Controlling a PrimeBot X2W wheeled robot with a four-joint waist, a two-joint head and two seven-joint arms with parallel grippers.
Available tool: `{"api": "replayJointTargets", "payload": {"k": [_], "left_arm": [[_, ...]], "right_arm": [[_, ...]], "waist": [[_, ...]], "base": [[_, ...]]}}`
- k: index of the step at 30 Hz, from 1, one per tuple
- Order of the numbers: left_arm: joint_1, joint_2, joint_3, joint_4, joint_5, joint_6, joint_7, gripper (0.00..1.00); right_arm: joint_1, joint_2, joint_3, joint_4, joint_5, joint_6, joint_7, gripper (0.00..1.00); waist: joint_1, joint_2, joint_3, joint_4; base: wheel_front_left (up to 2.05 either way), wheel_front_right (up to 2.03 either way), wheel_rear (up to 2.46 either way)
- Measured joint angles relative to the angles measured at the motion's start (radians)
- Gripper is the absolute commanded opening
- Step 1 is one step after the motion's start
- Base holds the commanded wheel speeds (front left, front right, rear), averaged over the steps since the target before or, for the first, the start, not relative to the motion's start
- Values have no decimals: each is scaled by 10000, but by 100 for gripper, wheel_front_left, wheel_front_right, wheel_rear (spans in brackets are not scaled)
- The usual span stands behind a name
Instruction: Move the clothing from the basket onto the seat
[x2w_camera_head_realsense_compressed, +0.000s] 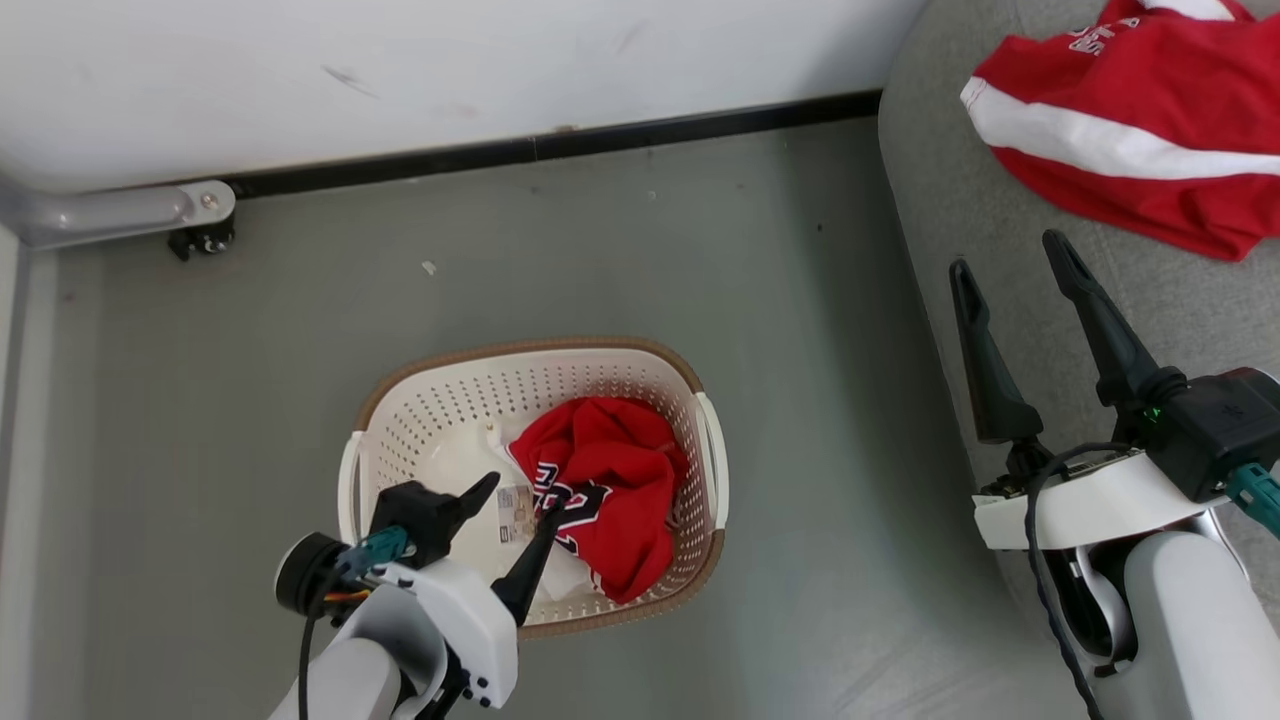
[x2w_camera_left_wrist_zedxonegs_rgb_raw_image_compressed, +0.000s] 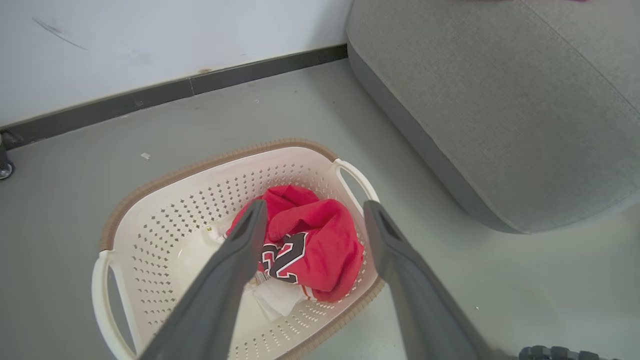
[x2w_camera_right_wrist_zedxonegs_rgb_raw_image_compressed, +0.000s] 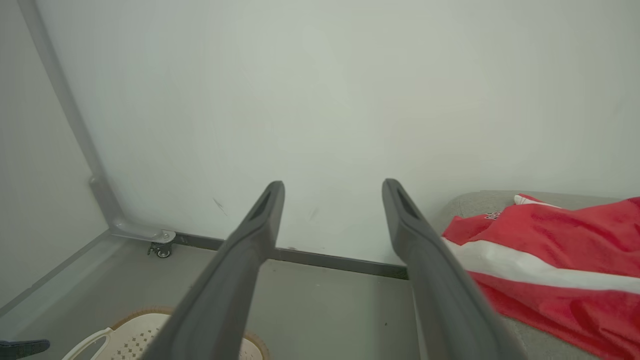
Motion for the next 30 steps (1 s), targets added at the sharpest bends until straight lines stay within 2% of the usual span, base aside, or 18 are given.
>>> {"api": "replayJointTargets", "payload": {"k": [16, 30], "left_arm": [[-1238, -263, -913, 529, 612, -169, 376, 100], [-1870, -522, -1260, 951, 796, -178, 447, 100]], "right_arm": [[-1226, -17, 314, -272, 21, 0, -2, 100], [-2575, -82, 1294, -907, -282, 0, -13, 100]], "waist": [[-1, 0, 1294, -141], [0, 0, 2345, -216]], "base": [[0, 0, 0], [0, 0, 0]]}}
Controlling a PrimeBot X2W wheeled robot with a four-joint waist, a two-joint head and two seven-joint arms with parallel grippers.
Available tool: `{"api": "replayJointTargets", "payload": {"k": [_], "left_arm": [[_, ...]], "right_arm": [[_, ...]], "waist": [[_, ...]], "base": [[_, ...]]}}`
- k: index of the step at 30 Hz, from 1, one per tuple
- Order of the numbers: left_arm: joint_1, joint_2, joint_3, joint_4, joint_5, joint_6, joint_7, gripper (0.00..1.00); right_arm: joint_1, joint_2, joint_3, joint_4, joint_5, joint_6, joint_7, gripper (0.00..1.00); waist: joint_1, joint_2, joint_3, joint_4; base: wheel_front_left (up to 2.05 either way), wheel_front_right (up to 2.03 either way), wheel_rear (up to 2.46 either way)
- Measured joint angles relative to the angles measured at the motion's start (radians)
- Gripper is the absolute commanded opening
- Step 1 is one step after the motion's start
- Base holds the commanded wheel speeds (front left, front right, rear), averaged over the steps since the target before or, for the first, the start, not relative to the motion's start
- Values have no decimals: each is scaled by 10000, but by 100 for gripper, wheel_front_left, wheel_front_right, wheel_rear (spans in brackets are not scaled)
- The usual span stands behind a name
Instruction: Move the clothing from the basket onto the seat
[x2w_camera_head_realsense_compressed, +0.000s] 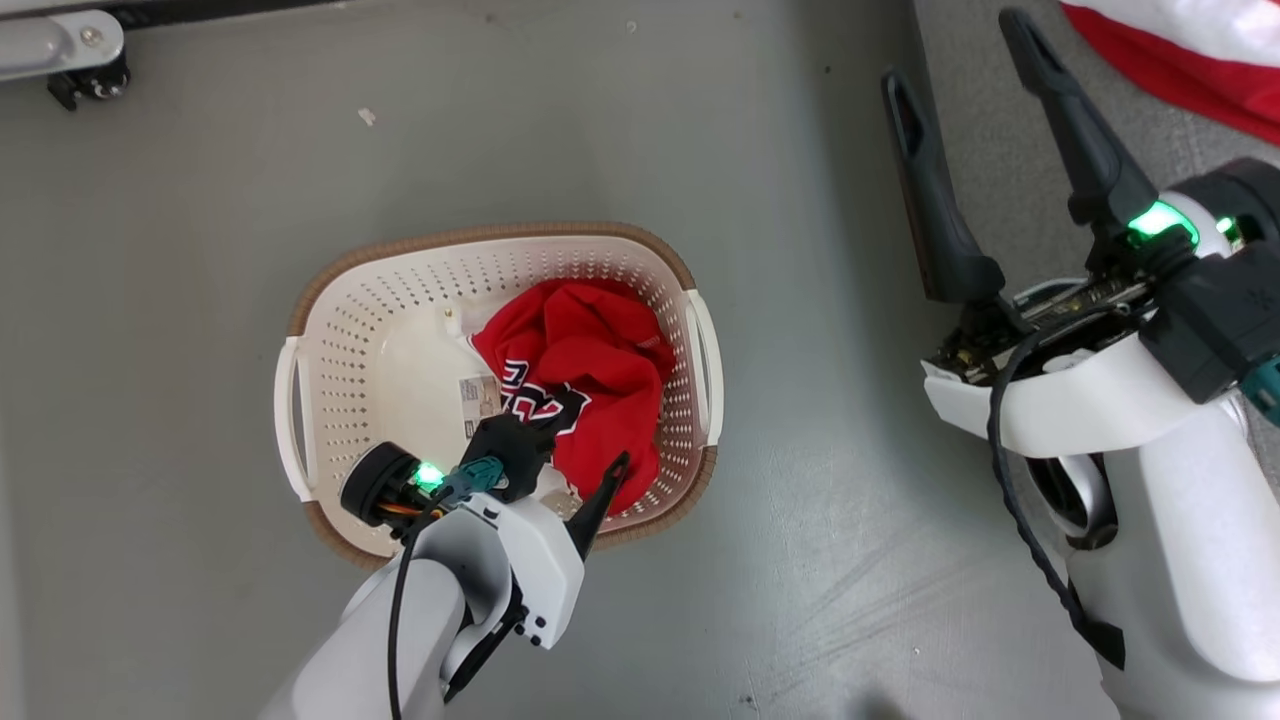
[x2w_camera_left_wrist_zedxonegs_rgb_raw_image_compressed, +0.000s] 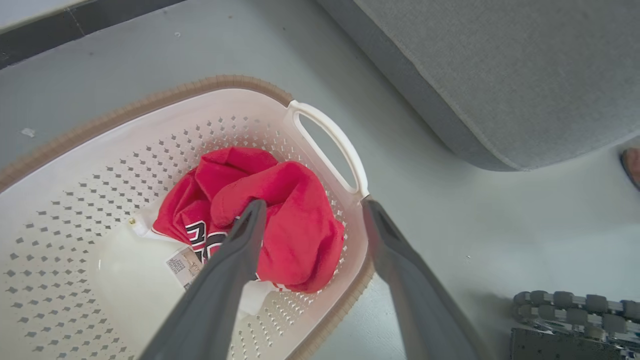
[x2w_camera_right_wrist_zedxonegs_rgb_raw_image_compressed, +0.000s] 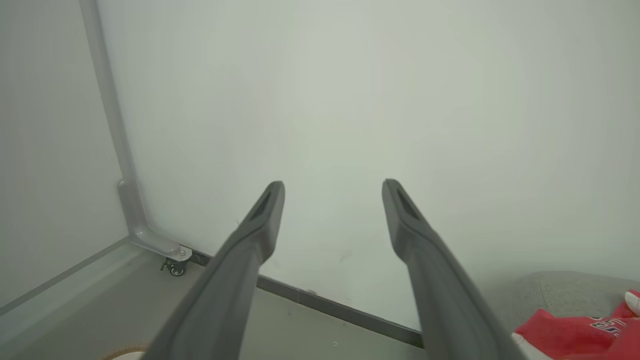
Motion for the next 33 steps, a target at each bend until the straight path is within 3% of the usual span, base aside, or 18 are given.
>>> {"api": "replayJointTargets", "payload": {"k": [7, 26, 33], "left_arm": [[-260, -69, -188, 155, 29, 0, 6, 100], [-1148, -159, -940, 318, 470, -67, 59, 100], [-1468, -190, -1030, 445, 840, 280, 58, 100]], "right_arm": [[-665, -59, 267, -623, 0, 0, -4, 100], [-975, -79, 211, -857, 69, 0, -4, 100], [-1113, -79, 201, -861, 150, 0, -4, 100]], "waist": [[0, 0, 613, -29], [0, 0, 1776, -159], [0, 0, 2170, -223]], "base": [[0, 0, 0], [0, 0, 0], [0, 0, 0]]}}
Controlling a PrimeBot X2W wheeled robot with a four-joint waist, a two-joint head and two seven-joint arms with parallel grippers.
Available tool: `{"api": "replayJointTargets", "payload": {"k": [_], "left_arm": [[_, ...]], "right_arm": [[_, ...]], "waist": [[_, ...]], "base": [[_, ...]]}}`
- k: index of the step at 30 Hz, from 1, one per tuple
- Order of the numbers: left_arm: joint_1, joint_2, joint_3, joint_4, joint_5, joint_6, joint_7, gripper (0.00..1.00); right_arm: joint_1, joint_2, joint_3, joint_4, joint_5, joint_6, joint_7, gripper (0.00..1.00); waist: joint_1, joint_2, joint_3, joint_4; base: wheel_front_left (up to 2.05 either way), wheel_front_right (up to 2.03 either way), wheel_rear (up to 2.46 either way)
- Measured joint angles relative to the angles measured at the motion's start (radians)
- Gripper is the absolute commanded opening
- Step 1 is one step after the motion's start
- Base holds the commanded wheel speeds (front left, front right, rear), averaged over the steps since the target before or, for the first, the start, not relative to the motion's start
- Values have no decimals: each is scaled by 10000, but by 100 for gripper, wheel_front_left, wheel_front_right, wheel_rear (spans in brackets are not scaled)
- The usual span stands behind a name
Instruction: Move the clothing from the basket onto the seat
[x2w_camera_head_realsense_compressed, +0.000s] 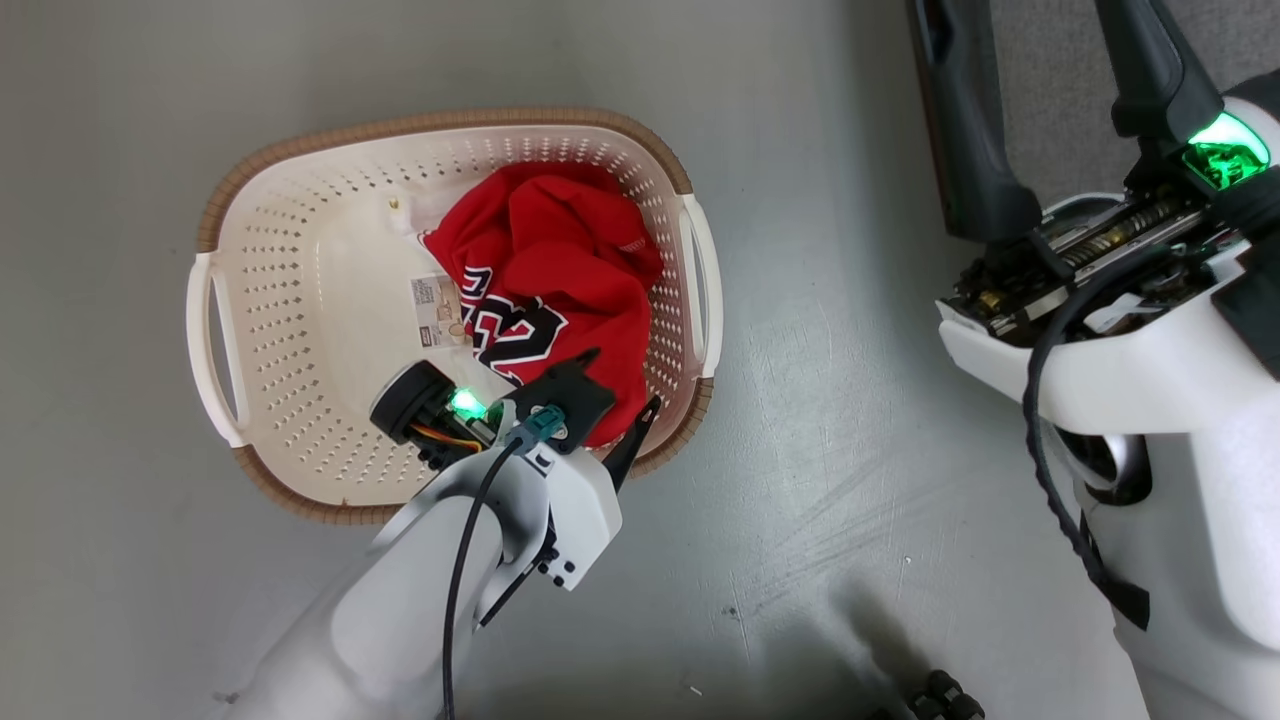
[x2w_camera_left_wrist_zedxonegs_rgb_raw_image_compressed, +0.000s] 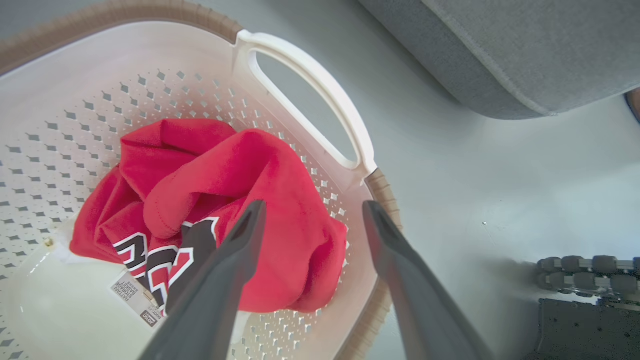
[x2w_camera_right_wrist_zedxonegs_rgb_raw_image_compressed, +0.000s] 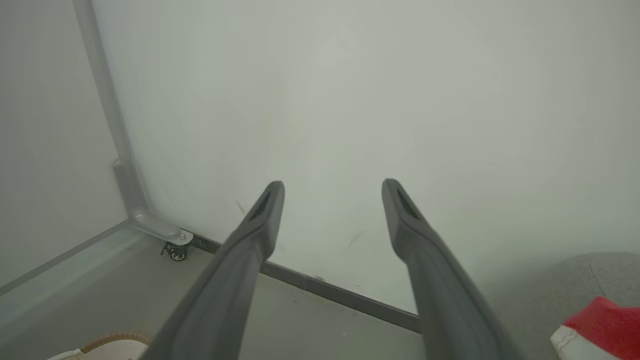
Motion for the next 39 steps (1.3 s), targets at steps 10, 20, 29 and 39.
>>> {"api": "replayJointTargets", "payload": {"k": [10, 20, 29, 39], "left_arm": [[-446, -25, -309, 35, 527, 280, 61, 100], [-1151, 251, -878, 255, 1952, 842, 67, 100], [-1465, 489, -918, 663, 2485, 1325, 165, 33], [-1465, 414, -617, 920, 2178, 1446, 397, 0]], "right_arm": [[-337, -2, -25, -40, 247, 0, -10, 100], [-566, -4, -35, -46, 430, 0, -10, 100], [-591, -2, -46, -29, 460, 0, -10, 100], [-870, -2, -113, 17, 462, 0, -10, 100]], "waist": [[0, 0, 470, -111], [-1, 0, 804, -309], [0, 0, 934, -378], [0, 0, 851, -325]], "base": [[0, 0, 0], [0, 0, 0], [0, 0, 0], [0, 0, 0]]}}
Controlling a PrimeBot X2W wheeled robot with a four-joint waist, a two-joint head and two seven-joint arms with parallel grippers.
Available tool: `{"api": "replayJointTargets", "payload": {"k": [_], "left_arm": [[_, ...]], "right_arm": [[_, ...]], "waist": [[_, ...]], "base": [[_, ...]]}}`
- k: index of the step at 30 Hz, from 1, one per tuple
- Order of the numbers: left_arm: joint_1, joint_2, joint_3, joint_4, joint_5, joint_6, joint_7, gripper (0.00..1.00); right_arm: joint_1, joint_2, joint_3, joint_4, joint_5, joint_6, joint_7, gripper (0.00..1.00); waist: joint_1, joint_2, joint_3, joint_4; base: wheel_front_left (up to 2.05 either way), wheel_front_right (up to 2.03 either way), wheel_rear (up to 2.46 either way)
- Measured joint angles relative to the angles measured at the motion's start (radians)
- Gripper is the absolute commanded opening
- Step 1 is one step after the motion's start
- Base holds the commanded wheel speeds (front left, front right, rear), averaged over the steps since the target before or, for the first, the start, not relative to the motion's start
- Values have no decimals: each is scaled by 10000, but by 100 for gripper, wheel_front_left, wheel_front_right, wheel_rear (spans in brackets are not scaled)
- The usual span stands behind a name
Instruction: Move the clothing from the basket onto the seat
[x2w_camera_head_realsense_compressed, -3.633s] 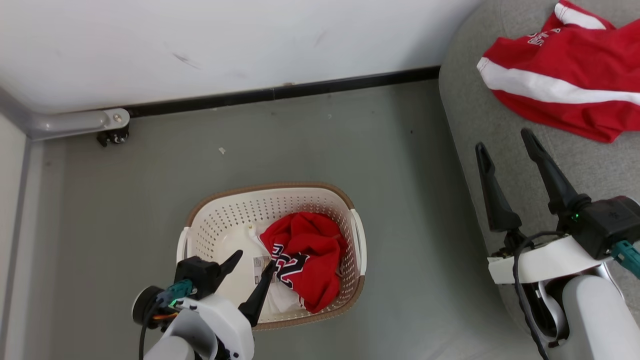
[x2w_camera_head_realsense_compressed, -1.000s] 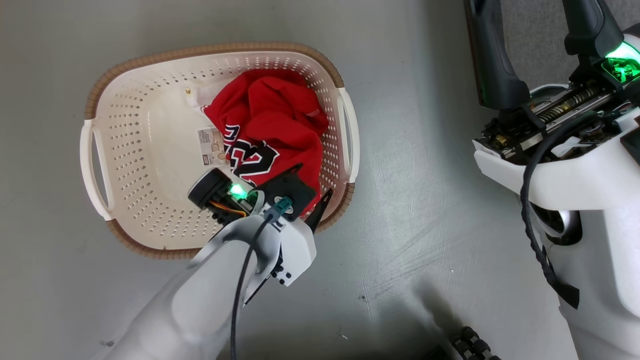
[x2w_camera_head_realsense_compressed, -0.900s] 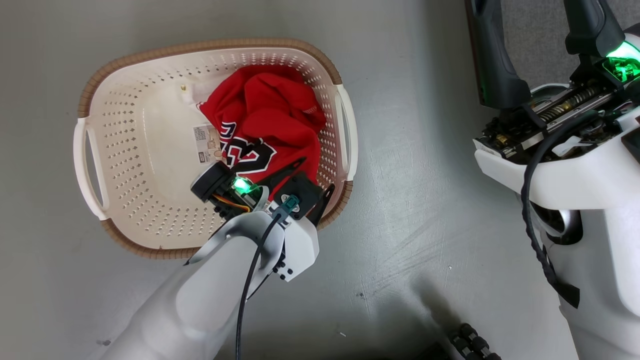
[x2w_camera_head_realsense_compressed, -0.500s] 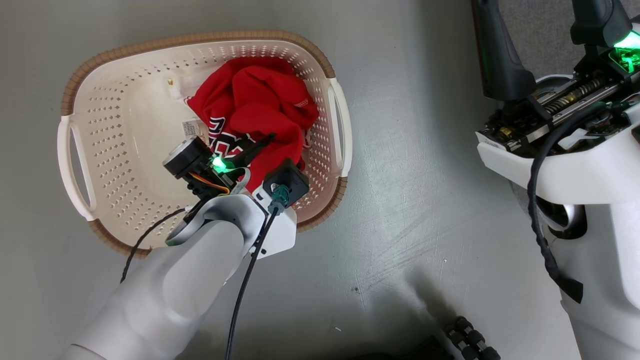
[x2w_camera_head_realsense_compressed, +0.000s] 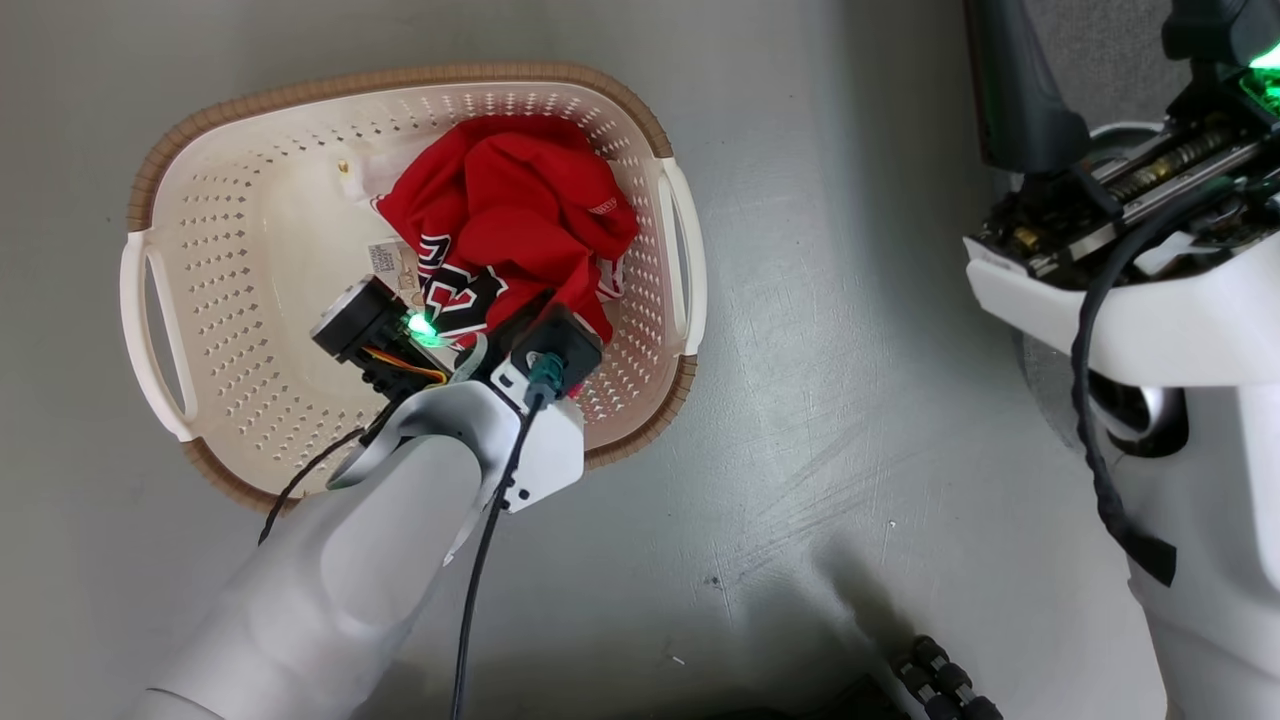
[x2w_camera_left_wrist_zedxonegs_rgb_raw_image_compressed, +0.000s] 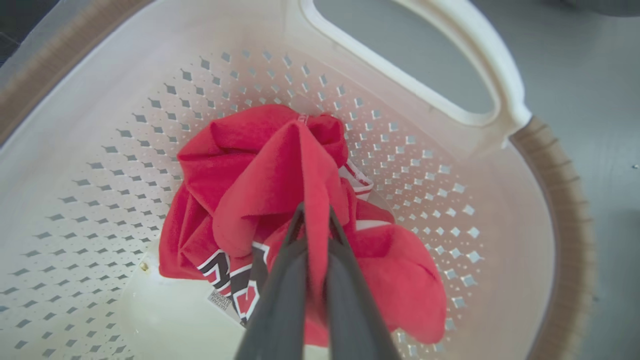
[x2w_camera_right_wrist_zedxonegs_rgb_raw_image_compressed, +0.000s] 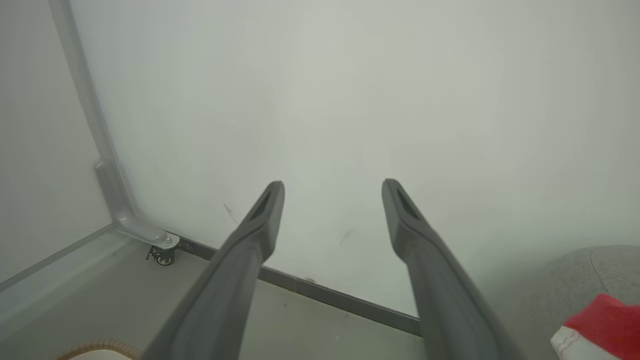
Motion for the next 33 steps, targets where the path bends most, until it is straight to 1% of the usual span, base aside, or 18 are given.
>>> {"api": "replayJointTargets", "payload": {"k": [5, 12, 26, 33], "left_arm": [[-2, -2, 291, -29, -270, 59, -59, 0], [8, 79, 1039, -182, -861, 418, -253, 0], [850, 94, 2713, -1266, -2516, 683, -1593, 0], [1101, 376, 3467, -1985, -2991, 857, -2247, 0]], "right_arm": [[-122, -2, -59, 15, -4, 0, 0, 100], [-380, -4, -77, 90, -36, 0, -2, 100], [-523, -8, -196, 355, -236, 0, -2, 100], [-480, -13, -617, 573, -364, 0, -2, 100]], "waist": [[0, 0, -73, 46], [0, 0, -229, 159], [0, 0, -747, 461], [0, 0, -1125, 617]], "base": [[0, 0, 0], [0, 0, 0], [0, 0, 0], [0, 0, 0]]}}
